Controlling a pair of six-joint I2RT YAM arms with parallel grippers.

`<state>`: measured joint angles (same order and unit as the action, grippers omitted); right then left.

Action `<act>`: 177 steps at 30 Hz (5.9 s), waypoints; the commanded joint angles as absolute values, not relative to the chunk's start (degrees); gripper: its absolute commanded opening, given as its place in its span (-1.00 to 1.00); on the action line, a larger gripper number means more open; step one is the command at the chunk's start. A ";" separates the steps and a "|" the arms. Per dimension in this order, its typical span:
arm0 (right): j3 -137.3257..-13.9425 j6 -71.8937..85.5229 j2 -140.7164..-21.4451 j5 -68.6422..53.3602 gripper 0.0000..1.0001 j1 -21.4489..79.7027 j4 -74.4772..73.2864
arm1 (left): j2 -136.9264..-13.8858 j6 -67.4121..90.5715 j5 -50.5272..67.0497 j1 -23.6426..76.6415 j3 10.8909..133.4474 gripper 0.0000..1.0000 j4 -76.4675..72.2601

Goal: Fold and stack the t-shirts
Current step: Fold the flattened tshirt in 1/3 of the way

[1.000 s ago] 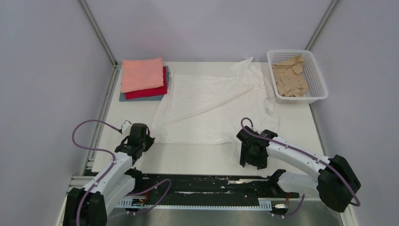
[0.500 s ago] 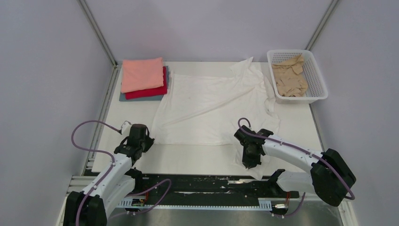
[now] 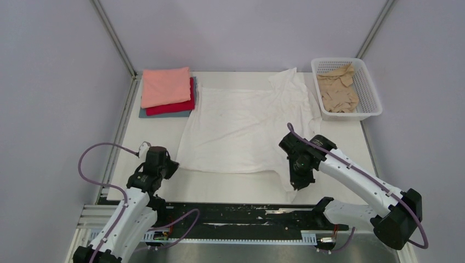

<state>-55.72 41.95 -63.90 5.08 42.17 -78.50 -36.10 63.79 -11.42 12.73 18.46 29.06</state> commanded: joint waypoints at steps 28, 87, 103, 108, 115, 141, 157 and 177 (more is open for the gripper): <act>-63.91 27.52 -74.73 15.87 -1.00 28.15 -65.95 | -51.16 64.35 -9.19 12.83 27.69 -1.00 20.49; -57.19 20.49 -84.19 -12.45 1.00 19.02 -26.37 | -77.51 51.24 3.25 15.54 40.10 1.00 7.16; -73.36 15.94 -106.08 16.94 1.00 12.89 -19.70 | -80.46 52.48 -2.45 13.71 32.20 1.00 7.57; -79.21 10.43 -105.72 21.10 1.00 12.84 -9.75 | -77.68 52.03 -4.07 13.19 30.74 1.00 8.68; -73.81 9.45 -97.75 11.01 1.00 13.41 -13.47 | -75.58 51.61 -4.97 13.18 30.22 1.00 9.58; -54.60 23.28 -99.43 25.24 1.00 17.63 -2.14 | -76.21 50.15 -3.81 13.01 29.88 1.00 8.08; -73.39 16.39 -106.23 17.09 1.00 13.13 0.56 | -75.23 50.27 -2.99 12.63 29.40 1.00 8.22; -75.09 26.99 -107.81 -3.65 1.00 21.18 -13.49 | -74.19 50.17 -2.91 12.65 29.85 1.00 8.99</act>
<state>-63.16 28.56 -101.51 -1.39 18.72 -14.70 -74.43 52.05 -1.10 13.04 30.92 3.84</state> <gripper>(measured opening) 0.998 1.000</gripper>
